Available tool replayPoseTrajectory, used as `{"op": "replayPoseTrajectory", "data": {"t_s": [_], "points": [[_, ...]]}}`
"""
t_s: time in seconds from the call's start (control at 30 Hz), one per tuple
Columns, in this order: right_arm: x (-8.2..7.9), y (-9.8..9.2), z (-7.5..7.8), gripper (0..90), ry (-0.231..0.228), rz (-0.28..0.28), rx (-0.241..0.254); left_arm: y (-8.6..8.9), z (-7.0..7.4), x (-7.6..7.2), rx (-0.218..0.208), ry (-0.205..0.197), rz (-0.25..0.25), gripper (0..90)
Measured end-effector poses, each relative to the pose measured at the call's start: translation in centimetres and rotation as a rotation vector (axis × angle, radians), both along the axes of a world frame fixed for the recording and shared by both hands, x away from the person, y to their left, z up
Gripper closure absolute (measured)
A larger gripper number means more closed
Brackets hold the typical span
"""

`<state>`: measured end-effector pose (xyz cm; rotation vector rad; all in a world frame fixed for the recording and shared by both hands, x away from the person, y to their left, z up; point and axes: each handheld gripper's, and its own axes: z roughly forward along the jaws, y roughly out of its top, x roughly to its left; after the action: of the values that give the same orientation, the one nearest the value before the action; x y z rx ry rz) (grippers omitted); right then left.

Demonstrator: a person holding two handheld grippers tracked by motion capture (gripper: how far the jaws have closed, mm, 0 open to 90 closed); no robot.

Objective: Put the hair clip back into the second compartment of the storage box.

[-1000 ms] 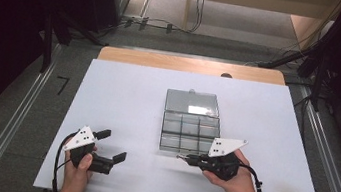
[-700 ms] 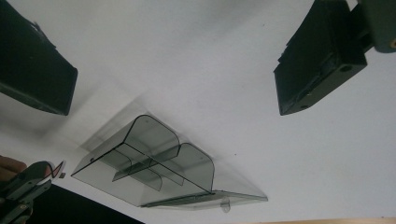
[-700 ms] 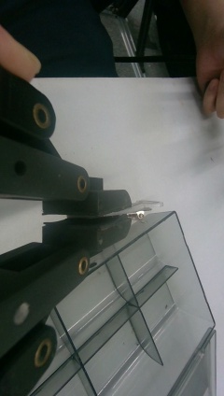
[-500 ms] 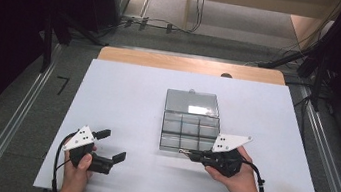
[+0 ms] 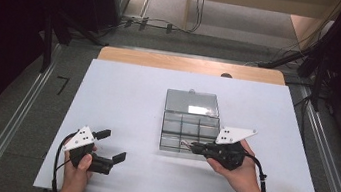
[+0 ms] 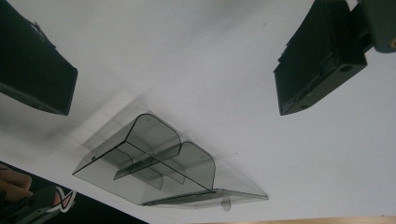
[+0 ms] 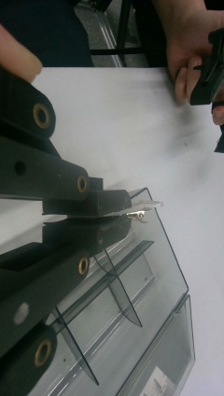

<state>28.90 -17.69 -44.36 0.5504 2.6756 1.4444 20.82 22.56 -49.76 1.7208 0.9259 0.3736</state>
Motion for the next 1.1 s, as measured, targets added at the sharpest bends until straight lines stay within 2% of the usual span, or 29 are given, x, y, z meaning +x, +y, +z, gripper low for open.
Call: {"op": "replayPoseTrajectory", "data": {"t_s": [1.1], "points": [[3.1, 0.4, 1.0, 84.4, -0.006, -0.054, -0.005, 0.0, 0.0, 0.0, -0.003, -0.001, -0.002, 0.0]]}}
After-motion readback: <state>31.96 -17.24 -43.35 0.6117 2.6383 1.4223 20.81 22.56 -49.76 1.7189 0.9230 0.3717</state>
